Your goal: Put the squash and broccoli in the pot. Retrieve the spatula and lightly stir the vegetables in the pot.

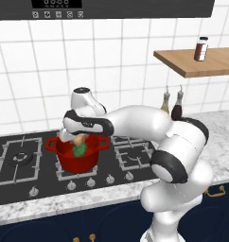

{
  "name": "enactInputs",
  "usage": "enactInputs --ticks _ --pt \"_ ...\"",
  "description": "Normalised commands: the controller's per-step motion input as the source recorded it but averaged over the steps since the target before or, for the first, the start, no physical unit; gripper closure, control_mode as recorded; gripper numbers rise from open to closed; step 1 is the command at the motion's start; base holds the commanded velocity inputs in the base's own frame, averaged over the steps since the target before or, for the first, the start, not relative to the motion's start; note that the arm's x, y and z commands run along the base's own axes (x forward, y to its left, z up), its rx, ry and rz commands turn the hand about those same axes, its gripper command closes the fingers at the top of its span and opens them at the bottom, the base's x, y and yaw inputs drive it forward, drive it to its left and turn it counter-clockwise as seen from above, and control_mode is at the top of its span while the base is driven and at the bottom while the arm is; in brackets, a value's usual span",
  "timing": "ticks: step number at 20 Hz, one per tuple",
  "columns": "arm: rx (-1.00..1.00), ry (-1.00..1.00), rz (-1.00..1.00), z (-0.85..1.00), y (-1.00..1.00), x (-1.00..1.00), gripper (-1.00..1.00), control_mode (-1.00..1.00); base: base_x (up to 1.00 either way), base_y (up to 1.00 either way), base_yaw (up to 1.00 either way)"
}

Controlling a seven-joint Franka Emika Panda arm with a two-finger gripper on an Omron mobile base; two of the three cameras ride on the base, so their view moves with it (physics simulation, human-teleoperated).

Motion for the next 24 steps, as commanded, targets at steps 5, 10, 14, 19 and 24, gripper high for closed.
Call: enactInputs --ticks 5,10,14,19,24 --pt "0.0 0.01 0.0 -0.51 0.05 0.3 1.0 -1.0 0.0 0.0 0.0" --pt "0.0 0.0 -0.01 -0.47 0.04 0.06 1.0 -1.0 0.0 0.0 0.0" --pt "0.0 0.0 -0.03 -0.16 0.02 0.0 -1.0 -1.0 0.0 0.0 0.0" --pt "0.0 0.0 -0.06 0.01 -0.27 -0.15 -1.0 -1.0 0.0 0.0 0.0" --pt "0.02 0.0 -0.03 0.34 -0.17 -0.23 -1.0 -1.0 0.0 0.0 0.0"
